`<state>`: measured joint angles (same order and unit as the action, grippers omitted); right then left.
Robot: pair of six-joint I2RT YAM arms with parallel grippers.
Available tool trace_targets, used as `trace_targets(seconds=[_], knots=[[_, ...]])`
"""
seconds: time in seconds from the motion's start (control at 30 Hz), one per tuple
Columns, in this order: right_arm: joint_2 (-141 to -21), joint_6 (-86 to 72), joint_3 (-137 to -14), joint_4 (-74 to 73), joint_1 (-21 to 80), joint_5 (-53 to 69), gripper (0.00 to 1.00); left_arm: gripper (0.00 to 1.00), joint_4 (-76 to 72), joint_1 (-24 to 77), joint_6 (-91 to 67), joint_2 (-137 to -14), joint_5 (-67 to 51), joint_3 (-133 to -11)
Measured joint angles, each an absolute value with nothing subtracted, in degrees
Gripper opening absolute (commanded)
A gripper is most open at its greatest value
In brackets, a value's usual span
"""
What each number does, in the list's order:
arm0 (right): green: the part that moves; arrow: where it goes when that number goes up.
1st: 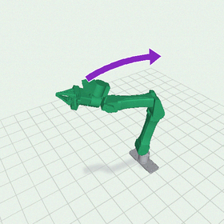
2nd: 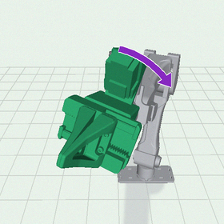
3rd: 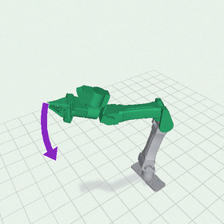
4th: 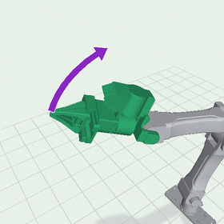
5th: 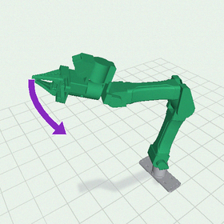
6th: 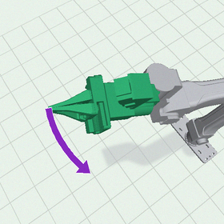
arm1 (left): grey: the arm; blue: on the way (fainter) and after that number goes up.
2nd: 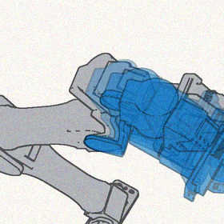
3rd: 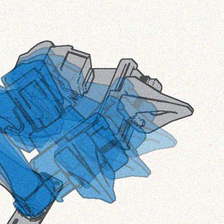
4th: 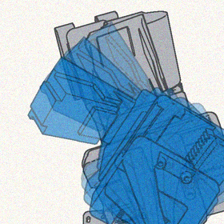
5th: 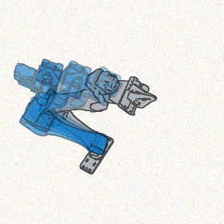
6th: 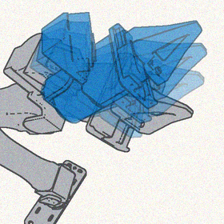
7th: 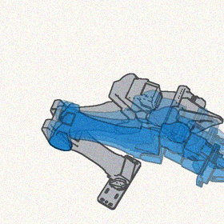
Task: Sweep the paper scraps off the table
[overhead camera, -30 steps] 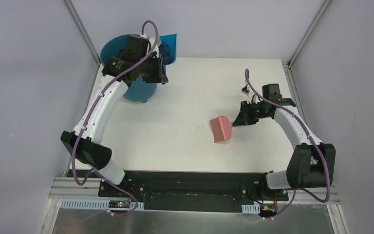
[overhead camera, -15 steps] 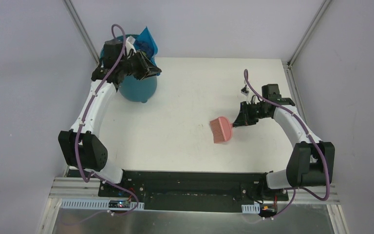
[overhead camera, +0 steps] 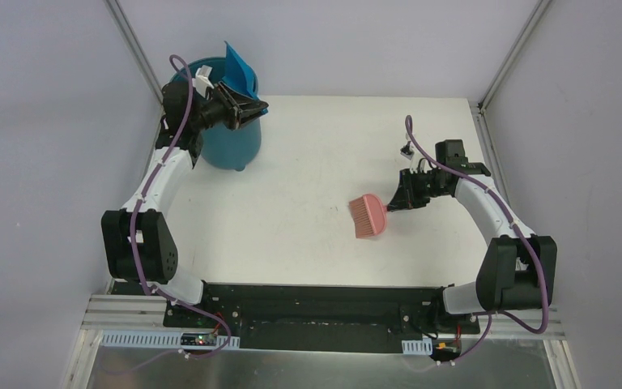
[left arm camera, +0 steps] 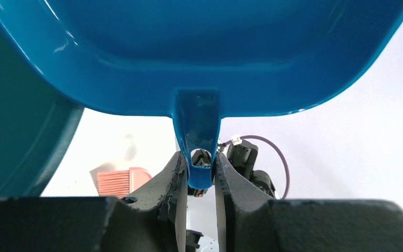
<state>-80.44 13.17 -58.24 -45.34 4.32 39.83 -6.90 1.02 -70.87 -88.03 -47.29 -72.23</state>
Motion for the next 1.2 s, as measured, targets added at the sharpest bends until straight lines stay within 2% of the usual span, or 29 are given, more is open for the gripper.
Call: trace_targets(seconds=[0.23, 0.43, 0.57, 0.77, 1.0, 1.1, 1.2], knots=[[-80.44, 13.19, -58.26, -45.39, 4.32, 39.83, 0.00, 0.00, -16.93, 1.02, -75.05, -88.01, -48.45, -70.85], [-80.44, 13.19, -58.26, -45.76, 4.32, 39.83, 0.00, 0.00, -41.63, -0.12, -90.04, -89.10, -45.76, -62.76], [-80.44, 13.21, -58.26, -45.82, 4.32, 39.83, 0.00, 0.00, -63.20, -0.45, -105.84, -97.65, -39.88, -60.73], [-80.44, 13.26, -58.26, -46.04, 4.32, 39.81, 0.00, 0.00, -73.23, -0.43, -114.02, -100.20, -36.45, -59.94], [-80.44, 13.43, -58.26, -46.17, 4.32, 39.83, 0.00, 0.00, -70.85, -0.45, -111.85, -97.41, -40.69, -64.40], [-80.44, 13.43, -58.26, -46.17, 4.32, 39.81, 0.00, 0.00, -57.04, -0.36, -101.89, -91.37, -45.23, -66.61], [-80.44, 13.45, -58.26, -46.17, 4.32, 39.81, 0.00, 0.00, -36.07, 0.27, -85.23, -83.22, -47.77, -70.41]])
